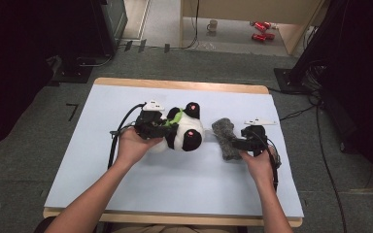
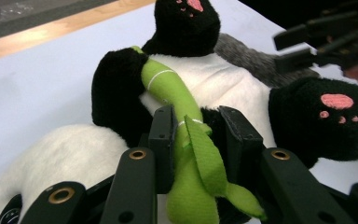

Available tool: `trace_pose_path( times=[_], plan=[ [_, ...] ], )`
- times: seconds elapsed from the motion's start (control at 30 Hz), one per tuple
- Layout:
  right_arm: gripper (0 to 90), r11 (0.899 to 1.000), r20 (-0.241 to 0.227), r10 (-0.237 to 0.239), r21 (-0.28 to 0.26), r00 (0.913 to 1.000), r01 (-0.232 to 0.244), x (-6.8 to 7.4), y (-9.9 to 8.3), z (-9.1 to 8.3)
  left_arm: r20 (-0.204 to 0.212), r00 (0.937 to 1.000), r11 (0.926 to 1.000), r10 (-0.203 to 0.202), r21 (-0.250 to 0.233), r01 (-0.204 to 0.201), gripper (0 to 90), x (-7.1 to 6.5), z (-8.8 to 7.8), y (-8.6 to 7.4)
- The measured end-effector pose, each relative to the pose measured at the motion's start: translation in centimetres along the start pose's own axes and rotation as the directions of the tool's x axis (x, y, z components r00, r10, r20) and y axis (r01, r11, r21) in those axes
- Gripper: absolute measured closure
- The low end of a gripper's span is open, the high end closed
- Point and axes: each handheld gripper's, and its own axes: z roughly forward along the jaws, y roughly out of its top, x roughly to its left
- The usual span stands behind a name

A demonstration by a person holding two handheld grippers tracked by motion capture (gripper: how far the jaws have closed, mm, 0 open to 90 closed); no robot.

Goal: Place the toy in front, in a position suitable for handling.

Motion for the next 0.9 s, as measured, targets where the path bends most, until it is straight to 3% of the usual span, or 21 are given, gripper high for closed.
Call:
trace_pose_path(
  times=[0.23,0.33,0.43,0.77,0.9],
  plan=[
    [39.6,1.000,0.001,-0.018,0.015,0.9998,0.018,0.3,0.2,0.7,0.021,0.9996,0.9997,-0.020,0.013,0.020,67.7,-2.0,-0.1,-1.5],
    [42.1,1.000,-0.023,0.008,0.028,0.9997,-0.008,0.0,0.2,1.3,0.039,0.9992,0.9999,-0.005,0.013,0.005,67.4,-3.6,0.4,-2.1],
    [43.2,0.999,-0.011,0.013,0.042,0.9999,-0.013,-0.1,0.1,1.8,0.028,0.9995,0.9999,0.013,0.008,-0.013,66.9,-4.3,0.9,-2.8],
    [46.7,0.996,0.025,-0.005,0.086,0.9997,0.003,-0.2,-0.4,3.3,0.058,0.9983,0.9998,0.008,-0.018,-0.007,62.0,-4.3,1.5,-3.5],
    [49.3,0.994,0.027,-0.015,0.108,0.9995,0.012,-0.2,-0.5,3.6,0.068,0.9972,0.9992,0.029,-0.030,-0.027,56.2,-4.3,1.4,-3.5]
  ],
)
